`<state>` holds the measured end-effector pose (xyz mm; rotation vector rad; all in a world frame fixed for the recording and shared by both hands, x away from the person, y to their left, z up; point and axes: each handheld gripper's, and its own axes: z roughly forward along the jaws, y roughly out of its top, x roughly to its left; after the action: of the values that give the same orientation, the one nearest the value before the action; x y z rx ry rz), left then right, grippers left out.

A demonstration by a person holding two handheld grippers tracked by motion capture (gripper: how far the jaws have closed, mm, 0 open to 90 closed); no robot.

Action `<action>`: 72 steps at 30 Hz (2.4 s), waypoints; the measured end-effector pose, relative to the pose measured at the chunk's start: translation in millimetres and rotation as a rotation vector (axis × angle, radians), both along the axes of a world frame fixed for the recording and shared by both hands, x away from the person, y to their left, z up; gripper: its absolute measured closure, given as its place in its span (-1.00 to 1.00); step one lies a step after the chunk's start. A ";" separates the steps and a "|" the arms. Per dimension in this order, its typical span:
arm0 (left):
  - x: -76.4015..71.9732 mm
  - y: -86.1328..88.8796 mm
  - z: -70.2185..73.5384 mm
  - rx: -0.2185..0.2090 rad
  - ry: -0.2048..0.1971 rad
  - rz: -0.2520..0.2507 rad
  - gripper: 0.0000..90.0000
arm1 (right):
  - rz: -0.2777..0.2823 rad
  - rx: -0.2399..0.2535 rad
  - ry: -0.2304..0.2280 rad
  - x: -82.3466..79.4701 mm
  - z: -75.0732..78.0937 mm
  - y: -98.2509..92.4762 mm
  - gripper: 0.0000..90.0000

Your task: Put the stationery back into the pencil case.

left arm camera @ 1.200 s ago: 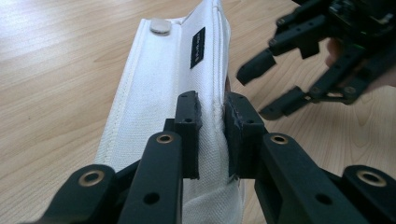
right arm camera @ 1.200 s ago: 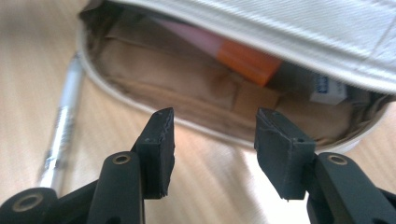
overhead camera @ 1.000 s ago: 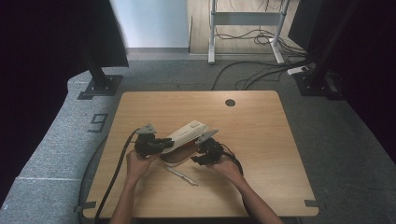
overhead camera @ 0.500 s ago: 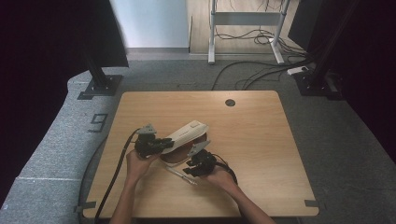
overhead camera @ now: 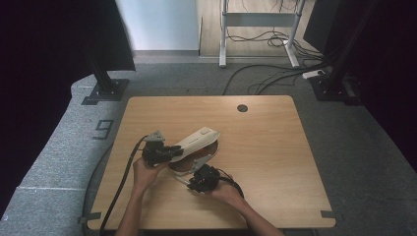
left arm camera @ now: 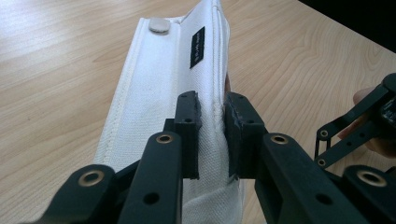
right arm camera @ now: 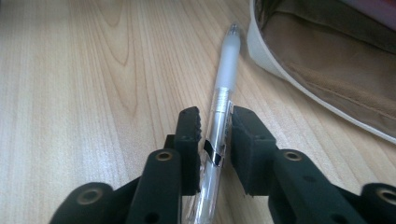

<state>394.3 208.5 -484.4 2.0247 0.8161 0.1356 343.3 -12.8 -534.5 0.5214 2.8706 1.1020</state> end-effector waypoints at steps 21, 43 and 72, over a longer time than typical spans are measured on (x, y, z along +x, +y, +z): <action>0.2 0.3 0.2 -0.005 0.001 0.003 0.69 | 0.025 -0.001 -0.040 -9.0 14.0 -6.2 0.74; -0.2 -0.7 0.2 -0.009 -0.001 0.001 0.70 | -0.067 -0.034 -0.071 39.2 33.5 -29.9 0.74; -0.1 -0.3 0.7 -0.012 -0.001 0.000 0.70 | -0.054 -0.042 -0.062 68.5 11.3 13.5 0.57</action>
<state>394.2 208.2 -483.7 2.0132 0.8144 0.1317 411.7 0.8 -523.2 0.5492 2.8024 1.0290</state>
